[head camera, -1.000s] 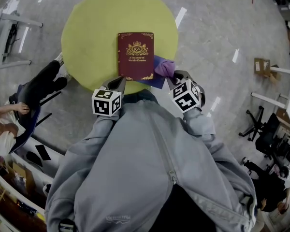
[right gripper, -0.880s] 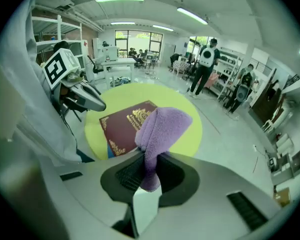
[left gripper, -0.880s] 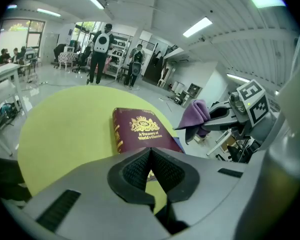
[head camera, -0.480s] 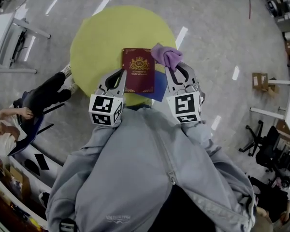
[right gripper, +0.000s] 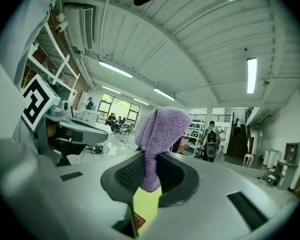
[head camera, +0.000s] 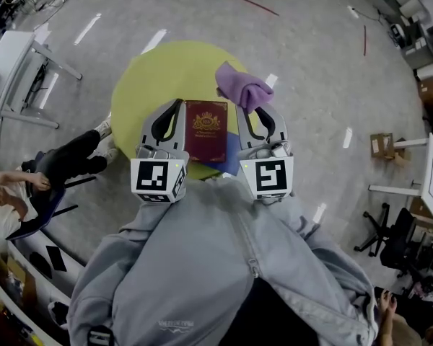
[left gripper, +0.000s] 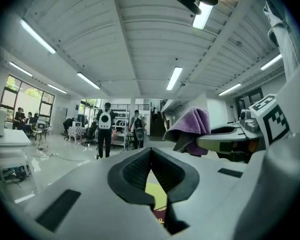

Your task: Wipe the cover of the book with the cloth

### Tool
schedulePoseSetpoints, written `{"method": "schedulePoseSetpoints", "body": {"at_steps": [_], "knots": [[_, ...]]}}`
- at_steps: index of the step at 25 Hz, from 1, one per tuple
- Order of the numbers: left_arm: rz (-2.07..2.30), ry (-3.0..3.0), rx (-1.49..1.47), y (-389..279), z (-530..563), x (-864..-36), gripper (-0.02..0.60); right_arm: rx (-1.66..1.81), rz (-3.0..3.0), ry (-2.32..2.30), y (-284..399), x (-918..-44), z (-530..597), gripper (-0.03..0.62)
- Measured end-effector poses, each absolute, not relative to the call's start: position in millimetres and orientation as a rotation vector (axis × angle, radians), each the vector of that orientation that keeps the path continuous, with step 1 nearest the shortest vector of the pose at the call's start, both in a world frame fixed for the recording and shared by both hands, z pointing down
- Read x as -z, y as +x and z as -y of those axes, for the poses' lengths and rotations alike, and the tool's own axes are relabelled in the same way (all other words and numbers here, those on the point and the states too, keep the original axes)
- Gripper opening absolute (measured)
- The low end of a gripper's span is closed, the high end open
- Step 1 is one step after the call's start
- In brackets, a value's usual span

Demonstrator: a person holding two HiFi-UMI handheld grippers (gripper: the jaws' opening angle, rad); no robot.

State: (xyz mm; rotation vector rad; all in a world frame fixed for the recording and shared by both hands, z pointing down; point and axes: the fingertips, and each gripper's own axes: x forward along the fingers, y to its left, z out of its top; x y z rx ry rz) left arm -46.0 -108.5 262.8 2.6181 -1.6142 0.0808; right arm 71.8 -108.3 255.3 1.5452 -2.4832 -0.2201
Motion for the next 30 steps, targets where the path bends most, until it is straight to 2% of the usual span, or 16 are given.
{"method": "schedulePoseSetpoints", "body": {"at_steps": [6, 12, 30], "knots": [[1.669, 2.637, -0.004, -41.3, 101.8, -240.8, 0.018, 0.205, 2.6, 1.568, 64.7, -236.3, 102.3, 0.071], [1.668, 2.641, 0.003, -36.5, 97.3, -244.0, 0.018, 0.087, 2.615, 1.567, 66.7, -247.8, 98.7, 0.071], [1.599, 2.645, -0.022, -27.3, 95.6, -259.3, 0.018, 0.062, 2.636, 1.581, 69.1, -254.2, 100.2, 0.071]]}}
